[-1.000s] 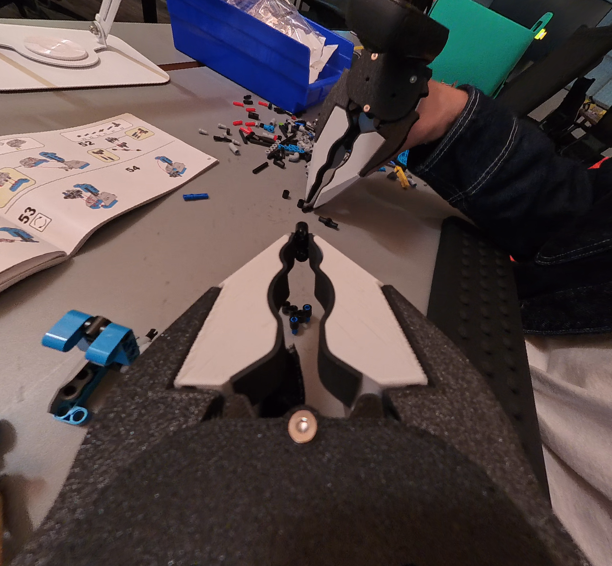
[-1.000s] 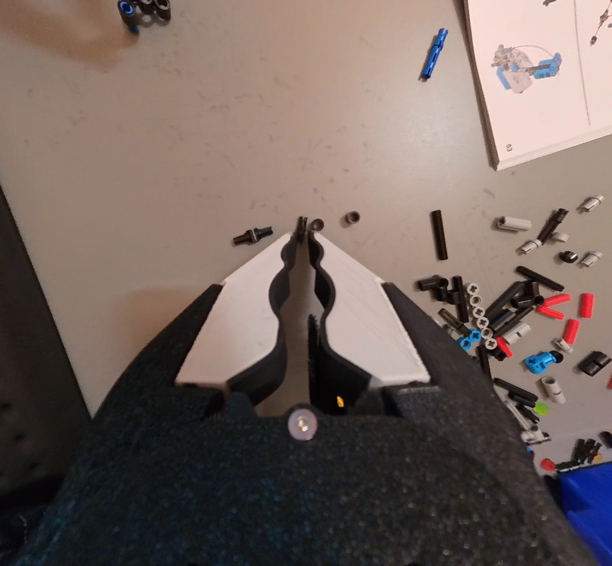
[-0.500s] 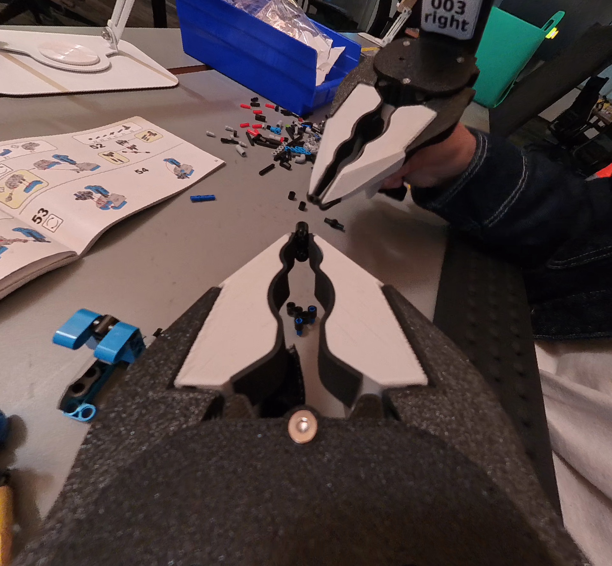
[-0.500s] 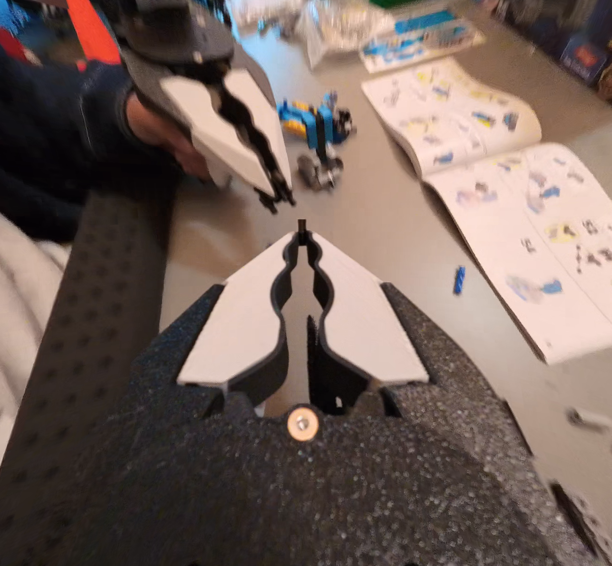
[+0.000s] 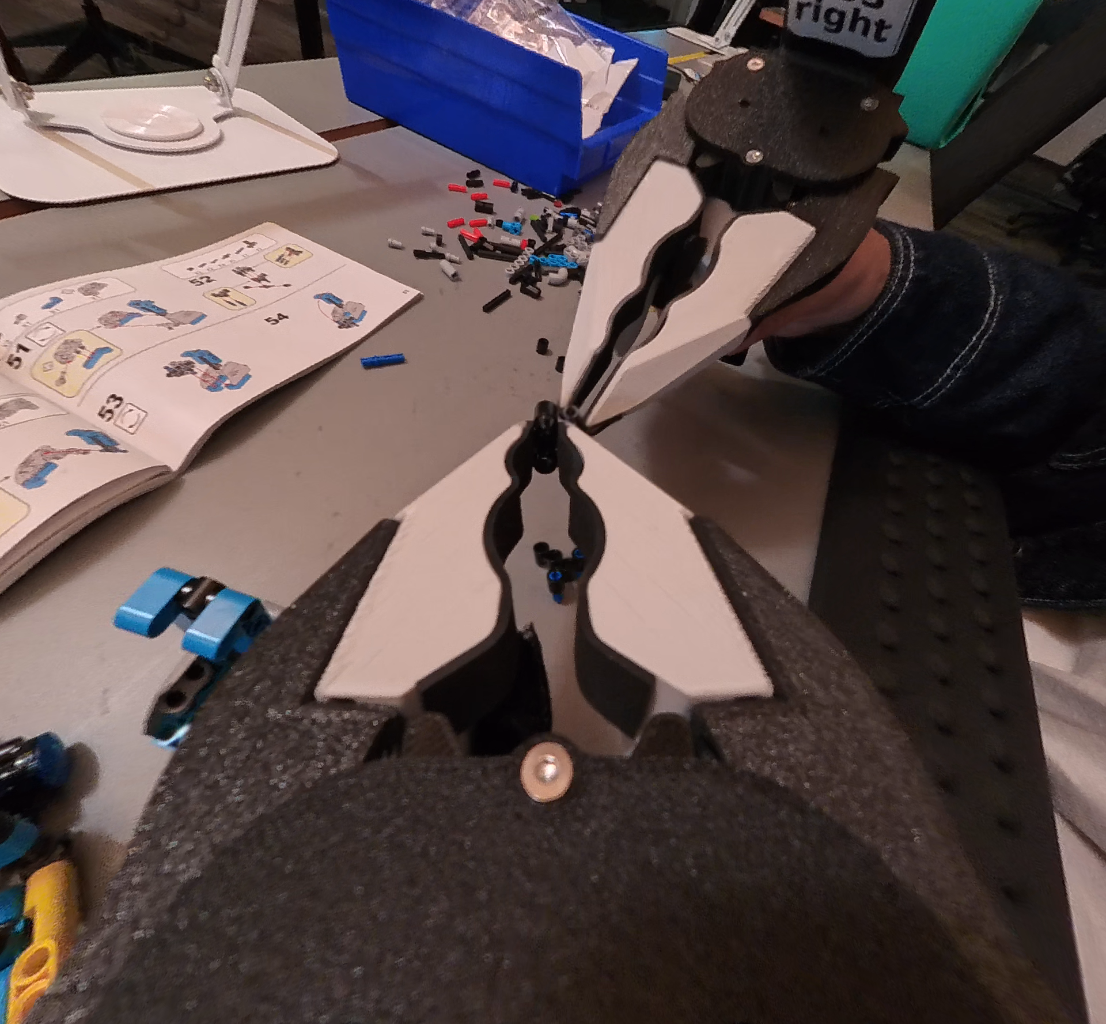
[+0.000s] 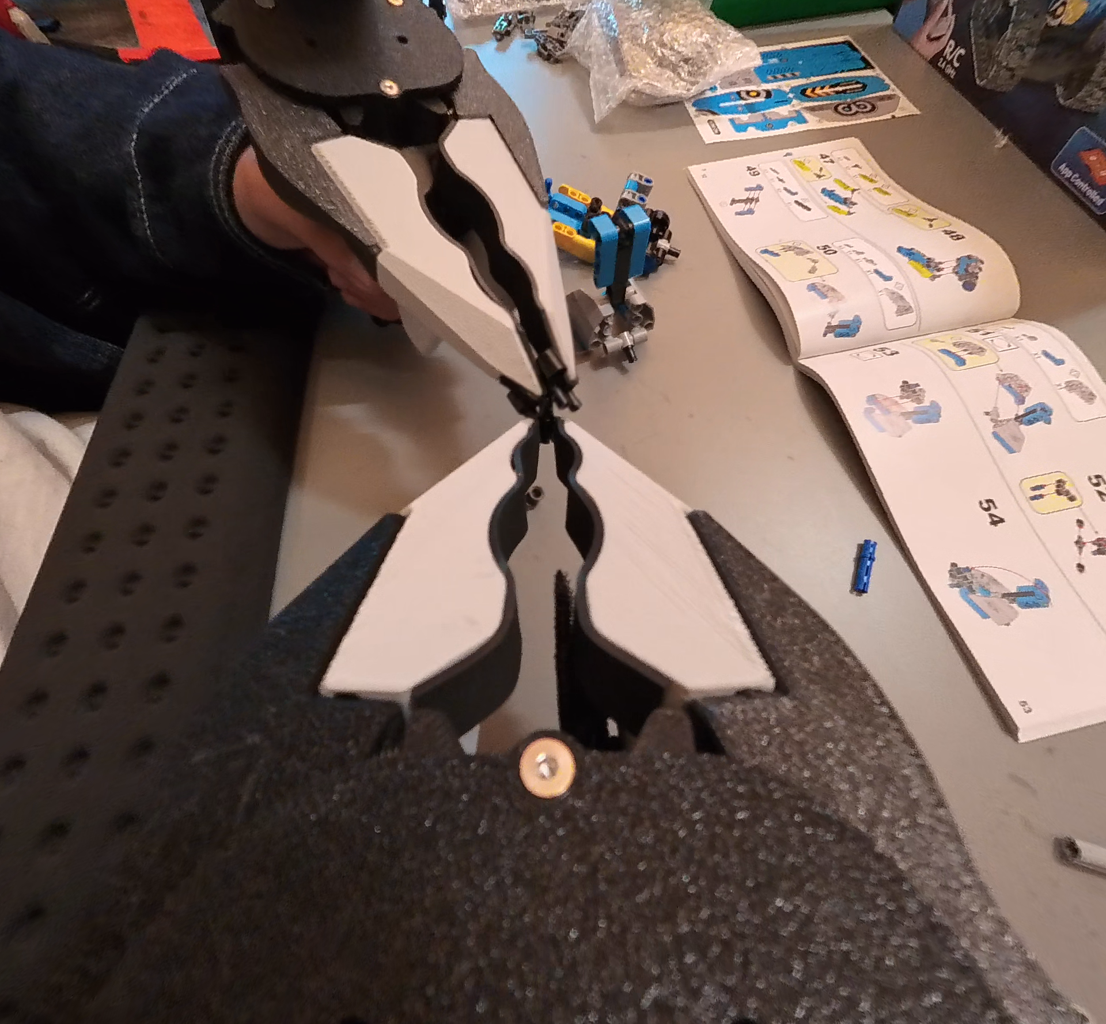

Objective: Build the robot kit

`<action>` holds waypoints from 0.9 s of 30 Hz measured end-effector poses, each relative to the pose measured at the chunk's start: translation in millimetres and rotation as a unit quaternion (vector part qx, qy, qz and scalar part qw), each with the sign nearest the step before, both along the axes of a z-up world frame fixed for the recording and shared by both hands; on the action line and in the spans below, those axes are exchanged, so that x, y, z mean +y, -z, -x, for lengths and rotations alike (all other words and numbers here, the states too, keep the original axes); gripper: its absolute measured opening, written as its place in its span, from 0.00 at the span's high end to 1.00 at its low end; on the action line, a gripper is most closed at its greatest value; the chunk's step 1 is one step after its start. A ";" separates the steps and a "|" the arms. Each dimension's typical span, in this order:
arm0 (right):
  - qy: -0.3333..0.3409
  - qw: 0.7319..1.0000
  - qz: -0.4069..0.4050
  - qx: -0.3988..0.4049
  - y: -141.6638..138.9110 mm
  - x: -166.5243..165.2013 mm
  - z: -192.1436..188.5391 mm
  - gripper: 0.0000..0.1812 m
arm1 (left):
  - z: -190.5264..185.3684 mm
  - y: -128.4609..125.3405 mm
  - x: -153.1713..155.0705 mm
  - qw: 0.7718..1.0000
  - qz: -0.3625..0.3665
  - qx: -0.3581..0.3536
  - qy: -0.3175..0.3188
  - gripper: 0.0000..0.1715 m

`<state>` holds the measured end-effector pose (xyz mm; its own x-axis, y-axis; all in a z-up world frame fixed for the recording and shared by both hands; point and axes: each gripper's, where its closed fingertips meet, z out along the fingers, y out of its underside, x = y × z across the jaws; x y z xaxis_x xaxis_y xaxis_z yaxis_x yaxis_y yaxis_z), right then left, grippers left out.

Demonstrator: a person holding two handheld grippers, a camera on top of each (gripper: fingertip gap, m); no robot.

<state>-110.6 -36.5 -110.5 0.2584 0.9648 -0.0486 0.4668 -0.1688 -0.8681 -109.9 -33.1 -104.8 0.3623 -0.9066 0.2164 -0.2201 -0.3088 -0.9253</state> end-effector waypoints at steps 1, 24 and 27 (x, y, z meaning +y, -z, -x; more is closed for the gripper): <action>-0.001 1.000 -0.001 0.004 -1.6 -0.7 -0.1 0.98 | 0.9 0.0 1.2 1.000 -0.001 0.000 -0.003 0.96; -0.020 0.995 -0.094 -0.027 7.8 -6.6 2.6 0.98 | -0.3 6.0 -4.4 0.997 0.069 -0.017 0.030 0.96; -0.004 0.995 -0.097 -0.017 2.2 -1.3 -0.8 0.98 | 3.3 -2.9 -1.0 0.998 0.052 -0.033 0.023 0.96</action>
<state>-109.8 -37.7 -112.8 0.2489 0.9573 0.1473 0.4968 0.0044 -0.8679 -113.2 -34.1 -101.9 0.3024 -0.8938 0.3312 -0.1768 -0.3940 -0.9019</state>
